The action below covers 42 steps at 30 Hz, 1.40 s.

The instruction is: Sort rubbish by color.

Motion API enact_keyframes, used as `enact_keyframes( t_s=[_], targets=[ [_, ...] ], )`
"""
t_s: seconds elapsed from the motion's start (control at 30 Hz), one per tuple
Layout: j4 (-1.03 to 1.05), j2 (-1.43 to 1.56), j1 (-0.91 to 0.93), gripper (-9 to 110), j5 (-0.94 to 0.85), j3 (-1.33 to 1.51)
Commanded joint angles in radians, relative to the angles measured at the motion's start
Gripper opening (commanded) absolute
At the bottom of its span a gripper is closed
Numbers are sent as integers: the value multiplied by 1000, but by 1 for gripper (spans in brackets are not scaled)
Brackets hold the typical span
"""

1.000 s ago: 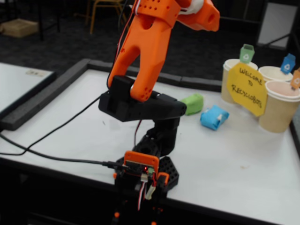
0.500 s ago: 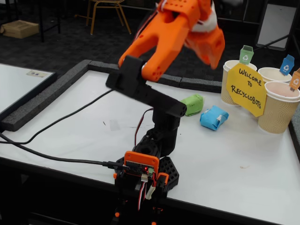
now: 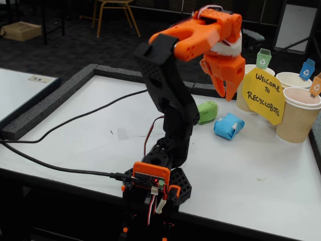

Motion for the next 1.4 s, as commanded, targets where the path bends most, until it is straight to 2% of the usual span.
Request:
enact_keyframes(
  t_s=[0.0, 0.17, 0.5, 1.1, 1.37],
  targets=[
    [-92, -51, 20, 0, 2, -34],
    [-170, -150, 11, 0, 2, -41],
    [-236, -149, -23, 0, 12, -31],
    [-581, 25, -20, 0, 12, 264],
    [-732, 69, 17, 8, 3, 371]
  ],
)
